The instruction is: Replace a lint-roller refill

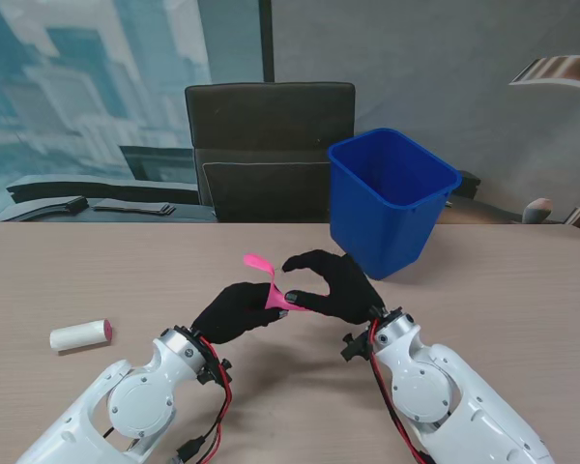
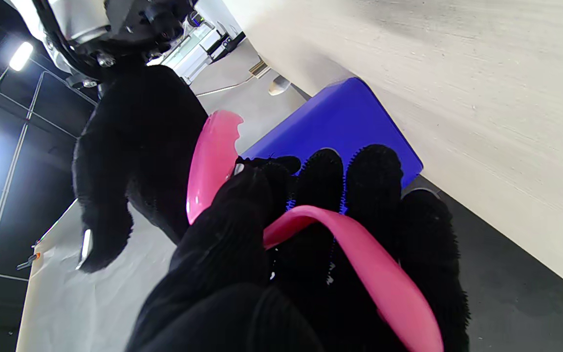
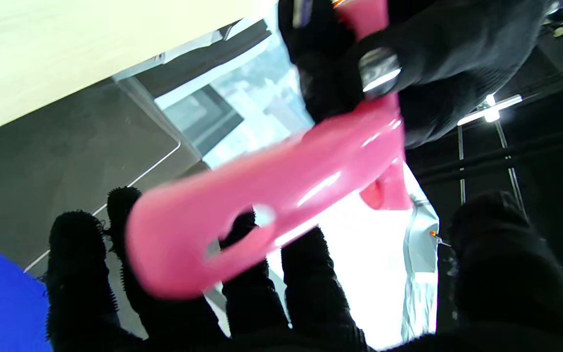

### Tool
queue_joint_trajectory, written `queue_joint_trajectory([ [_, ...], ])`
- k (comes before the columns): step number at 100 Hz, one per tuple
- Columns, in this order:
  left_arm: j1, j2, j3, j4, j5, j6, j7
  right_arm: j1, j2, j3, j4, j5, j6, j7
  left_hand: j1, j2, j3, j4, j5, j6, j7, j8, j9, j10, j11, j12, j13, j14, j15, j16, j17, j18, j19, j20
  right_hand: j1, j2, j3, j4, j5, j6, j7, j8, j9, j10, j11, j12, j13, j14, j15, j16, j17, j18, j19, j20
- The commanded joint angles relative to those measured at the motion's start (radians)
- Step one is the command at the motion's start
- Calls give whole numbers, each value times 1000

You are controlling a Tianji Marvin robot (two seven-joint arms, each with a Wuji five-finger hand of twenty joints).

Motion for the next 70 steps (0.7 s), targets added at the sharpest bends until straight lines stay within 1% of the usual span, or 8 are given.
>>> queue_joint_trajectory([
  [1,1,-6,0,-2,5,3,-8,-2,-17,-20,-8,0,-3,13,83,60,18,-2,0,-21,1,-10,24,-19,22,35,42,5,35,14,4,-23,47,-11,20,49,-24,48,-34,13,-17,-13,-5,7,-10,-9,42,-392,4,-3,13,-342,1,3],
  [27,1,-13,15,-1,28,-8,29,22,-33,-85,17,40,18,-4,82,56,23,-3,4,-14,-4,-12,29,-18,24,37,46,9,42,14,8,-20,54,-9,146,87,-77,70,-23,23,-6,4,56,33,20,4,128,-375,45,26,78,-327,41,39],
  [30,2,-13,18,-1,25,-11,31,25,-35,-91,20,39,21,-12,82,56,22,-3,4,-14,-4,-13,28,-18,24,37,46,9,42,14,9,-21,55,-9,181,104,-125,77,-24,21,1,16,65,35,27,4,140,-373,56,29,86,-327,53,43],
  [42,5,-15,27,-3,7,-18,31,34,-45,-109,31,35,37,-45,83,57,21,-3,4,-13,-5,-12,30,-19,25,37,47,9,44,14,10,-23,57,-9,244,143,-157,86,-9,12,16,29,117,40,52,8,214,-370,96,41,145,-330,101,55],
  [43,5,-15,27,-3,6,-19,31,34,-46,-111,32,37,38,-47,82,56,21,-3,3,-14,-5,-12,30,-19,25,37,47,8,44,14,10,-23,57,-9,269,156,-193,89,-9,12,20,35,121,41,56,6,220,-370,104,41,151,-329,112,52],
  [52,7,-15,32,-4,-3,-24,30,36,-54,-121,35,49,52,-66,82,58,20,-3,3,-16,-4,-11,31,-20,26,37,48,9,45,13,12,-24,58,-9,318,199,-235,96,6,13,30,41,166,46,81,8,292,-372,153,56,211,-332,168,62],
  [55,8,-16,33,-4,-6,-26,31,35,-57,-123,34,53,57,-72,82,57,19,-3,3,-16,-3,-10,31,-21,26,38,49,8,45,13,13,-25,58,-9,359,222,-288,102,12,16,36,43,183,48,92,4,317,-372,179,59,233,-332,192,60],
  [70,12,-18,38,-8,-23,-29,33,35,-64,-131,33,70,70,-83,81,58,18,-3,1,-17,-3,-9,29,-24,27,38,48,9,47,13,14,-25,60,-9,433,248,-297,113,46,22,55,47,282,48,141,16,470,-388,309,102,406,-350,330,98],
])
